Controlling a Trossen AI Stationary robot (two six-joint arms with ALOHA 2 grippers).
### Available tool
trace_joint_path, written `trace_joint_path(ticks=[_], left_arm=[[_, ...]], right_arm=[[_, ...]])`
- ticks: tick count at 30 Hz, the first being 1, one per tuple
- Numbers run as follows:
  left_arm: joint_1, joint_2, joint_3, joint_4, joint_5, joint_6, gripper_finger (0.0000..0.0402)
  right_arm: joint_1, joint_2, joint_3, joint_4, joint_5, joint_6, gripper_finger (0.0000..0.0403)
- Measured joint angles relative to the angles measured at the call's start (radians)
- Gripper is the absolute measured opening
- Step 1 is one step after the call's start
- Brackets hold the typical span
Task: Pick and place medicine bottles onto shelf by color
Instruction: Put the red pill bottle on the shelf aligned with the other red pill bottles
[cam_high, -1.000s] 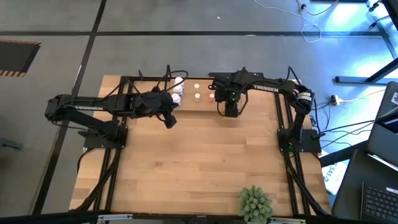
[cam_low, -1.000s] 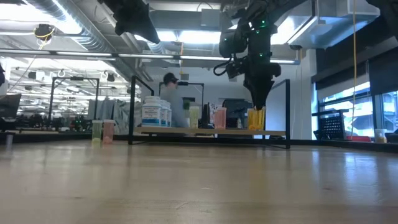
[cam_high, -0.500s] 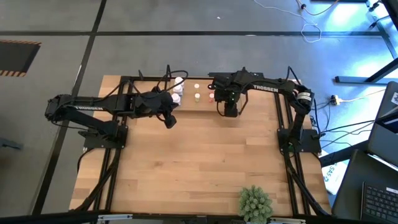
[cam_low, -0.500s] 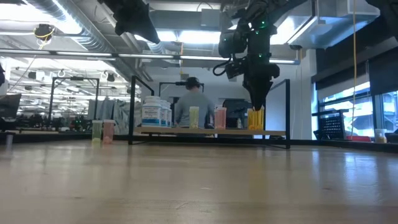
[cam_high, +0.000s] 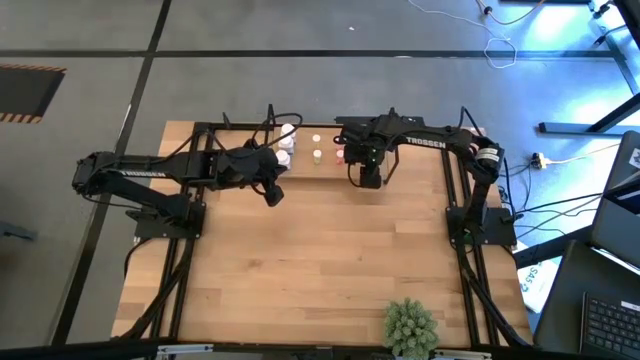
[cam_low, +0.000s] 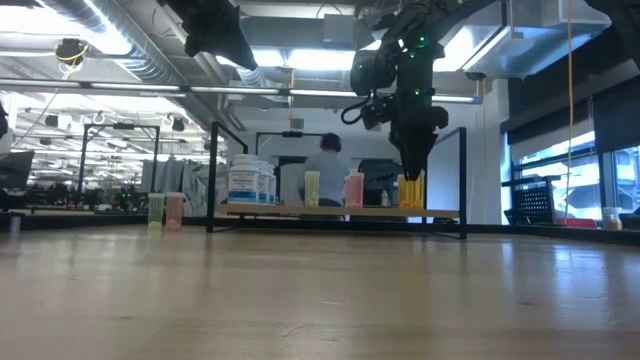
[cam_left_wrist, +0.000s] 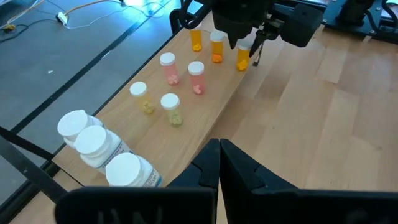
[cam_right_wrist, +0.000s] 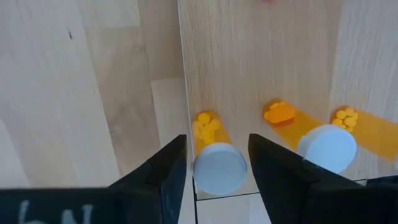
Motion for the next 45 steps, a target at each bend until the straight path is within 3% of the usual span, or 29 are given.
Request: trace_joint_path(ticks=[20,30,45], left_arm=[[0.000,0.000,0.000,0.000,0.000,0.000,0.0000],[0.000,0.000,0.000,0.001,0.000,0.000,0.0000],[0.000,0.000,0.000,0.000,-0.011,0.028,0.0000]], right_arm=[[0.010,-0.002,0.189,-0.125,-0.005,0.024,0.0171],[0.099,-0.080,0.277,-0.150,-0.002,0.001,0.0171],[0.200,-0.379,-0.017,0.184,0.002,0.075,0.0171]])
